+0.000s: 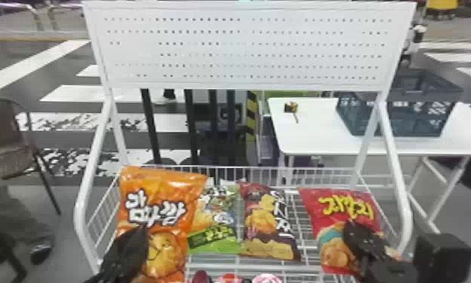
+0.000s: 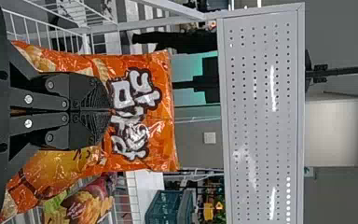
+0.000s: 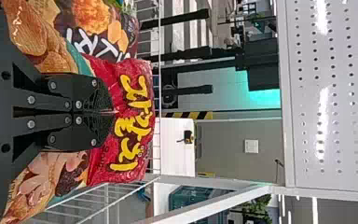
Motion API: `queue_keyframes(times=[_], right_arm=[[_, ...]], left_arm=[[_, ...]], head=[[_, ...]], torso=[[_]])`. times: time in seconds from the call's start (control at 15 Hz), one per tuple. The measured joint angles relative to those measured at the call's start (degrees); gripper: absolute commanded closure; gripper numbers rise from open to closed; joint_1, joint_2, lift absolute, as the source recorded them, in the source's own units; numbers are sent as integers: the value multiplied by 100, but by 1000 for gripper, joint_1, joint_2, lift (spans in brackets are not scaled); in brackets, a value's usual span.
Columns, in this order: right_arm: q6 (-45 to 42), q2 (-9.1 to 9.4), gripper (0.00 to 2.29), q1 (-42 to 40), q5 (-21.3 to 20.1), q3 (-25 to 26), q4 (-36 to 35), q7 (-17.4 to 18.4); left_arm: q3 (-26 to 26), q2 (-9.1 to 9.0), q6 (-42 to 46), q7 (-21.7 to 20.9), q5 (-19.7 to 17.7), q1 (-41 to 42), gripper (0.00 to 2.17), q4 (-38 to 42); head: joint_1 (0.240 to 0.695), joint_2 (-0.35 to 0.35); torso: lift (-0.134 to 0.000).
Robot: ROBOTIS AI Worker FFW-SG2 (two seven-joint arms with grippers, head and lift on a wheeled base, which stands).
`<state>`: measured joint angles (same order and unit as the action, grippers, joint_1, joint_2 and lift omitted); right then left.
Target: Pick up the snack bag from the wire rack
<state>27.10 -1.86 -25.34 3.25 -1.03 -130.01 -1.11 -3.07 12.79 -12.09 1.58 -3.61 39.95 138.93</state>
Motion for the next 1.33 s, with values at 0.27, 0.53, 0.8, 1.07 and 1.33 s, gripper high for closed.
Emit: queue_keyframes(times=[0.27,0.53,0.8,1.07,1.33], right_arm=[[-886,15,2219,-1069,18,43,-700,-1],[-1373,27,2219,-1978,26,88,-1289,-45],[-1724,28,2219,-2418,27,142,-1468,-49],[-1747,14,2219,-2469,27,162,-1498,-49],[-1748,-10,2219,-2474,27,169,-1481,-55]], left_arm=[[-4,28,37,13,-42,-26,1828,-81],[71,22,101,64,-79,-32,1828,-150],[175,8,105,55,-144,-19,1828,-154],[190,-12,120,62,-140,16,1828,-126],[210,-14,123,62,-139,30,1828,-103]], head=[[499,0],[499,0],[499,0],[499,0],[499,0]], torso=[[0],[0],[0],[0],[0]])
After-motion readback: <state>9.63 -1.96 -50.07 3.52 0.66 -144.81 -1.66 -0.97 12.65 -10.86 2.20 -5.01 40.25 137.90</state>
